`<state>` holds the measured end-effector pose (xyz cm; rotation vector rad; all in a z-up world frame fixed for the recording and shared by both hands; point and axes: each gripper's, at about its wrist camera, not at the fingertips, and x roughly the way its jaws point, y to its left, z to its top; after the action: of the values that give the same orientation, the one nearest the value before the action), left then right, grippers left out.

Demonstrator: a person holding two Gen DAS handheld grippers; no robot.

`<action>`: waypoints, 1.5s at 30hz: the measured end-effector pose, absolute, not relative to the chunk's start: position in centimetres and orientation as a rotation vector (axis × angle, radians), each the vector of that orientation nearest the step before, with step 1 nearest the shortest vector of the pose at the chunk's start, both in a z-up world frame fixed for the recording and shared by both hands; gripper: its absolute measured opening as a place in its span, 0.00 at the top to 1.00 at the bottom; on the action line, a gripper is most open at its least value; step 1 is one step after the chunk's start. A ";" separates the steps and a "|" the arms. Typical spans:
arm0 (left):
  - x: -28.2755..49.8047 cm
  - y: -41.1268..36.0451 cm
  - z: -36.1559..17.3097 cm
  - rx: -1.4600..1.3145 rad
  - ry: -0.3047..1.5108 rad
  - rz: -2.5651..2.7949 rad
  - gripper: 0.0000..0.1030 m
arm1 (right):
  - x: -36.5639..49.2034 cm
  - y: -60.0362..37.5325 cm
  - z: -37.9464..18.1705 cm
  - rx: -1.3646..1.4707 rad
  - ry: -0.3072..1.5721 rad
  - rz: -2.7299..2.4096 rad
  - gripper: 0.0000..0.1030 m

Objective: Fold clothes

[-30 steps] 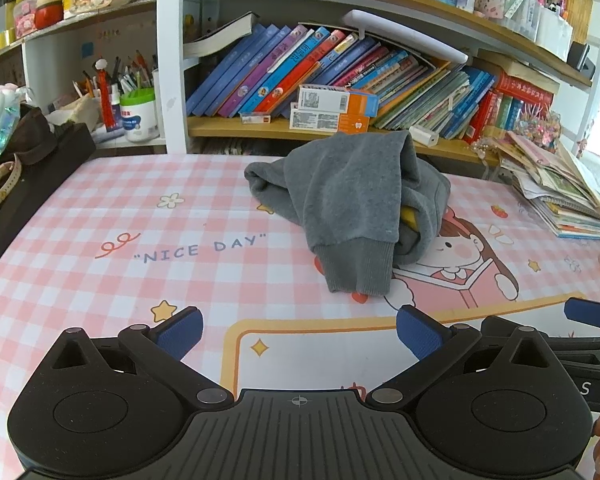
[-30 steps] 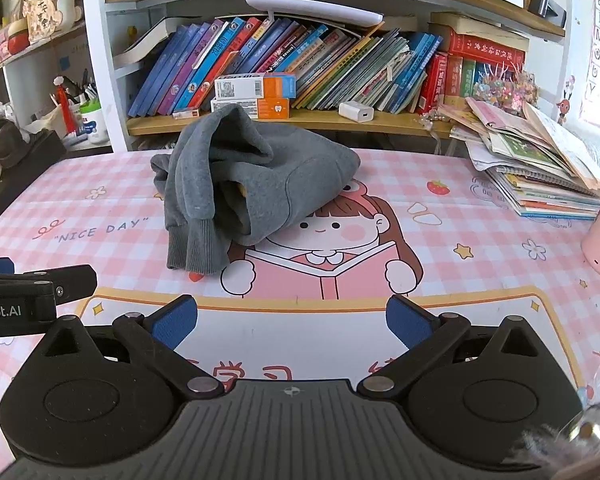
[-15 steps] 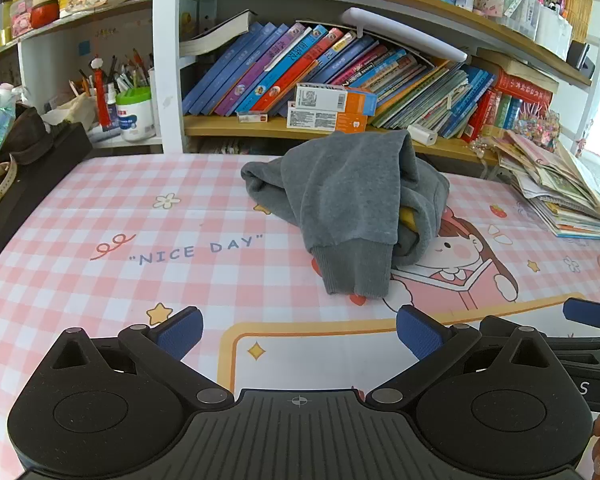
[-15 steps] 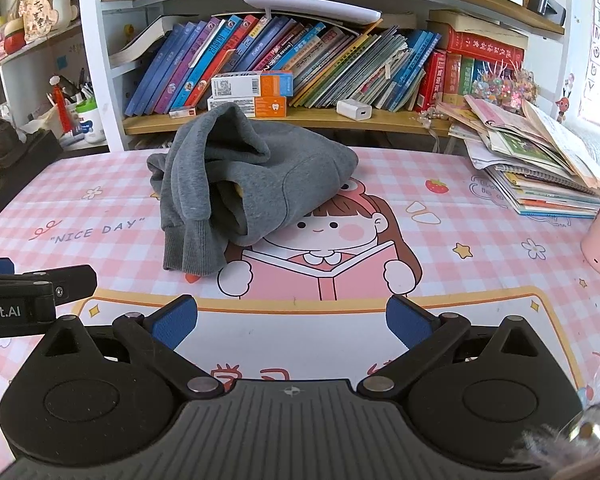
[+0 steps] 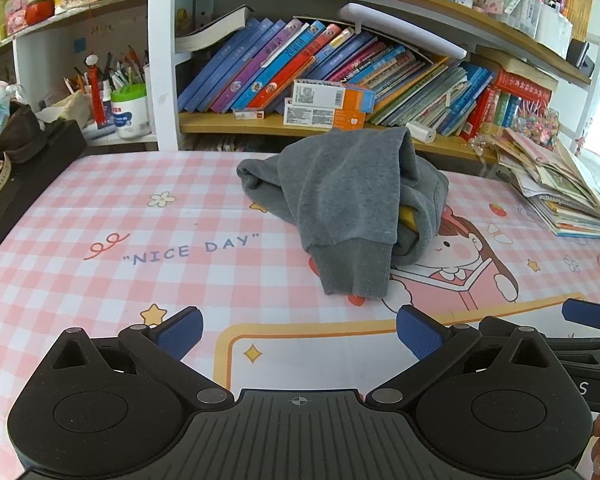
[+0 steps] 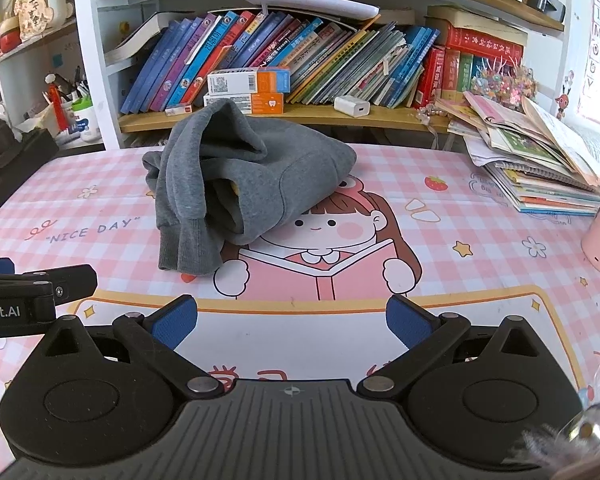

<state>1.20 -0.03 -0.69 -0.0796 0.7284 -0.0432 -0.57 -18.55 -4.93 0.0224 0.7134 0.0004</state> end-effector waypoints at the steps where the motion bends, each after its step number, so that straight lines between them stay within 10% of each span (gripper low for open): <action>1: 1.2 0.0 -0.7 -0.079 0.729 -0.044 0.00 | -0.6 -18.5 -5.0 0.022 0.714 0.000 0.01; 45: 1.1 0.4 -0.5 -0.091 0.710 -0.071 0.00 | -0.6 -18.0 -4.9 0.000 0.719 0.031 0.01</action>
<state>1.14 0.37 -0.46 -0.0907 0.7099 -0.0711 -0.64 -17.97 -4.94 -0.0003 0.7191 0.0313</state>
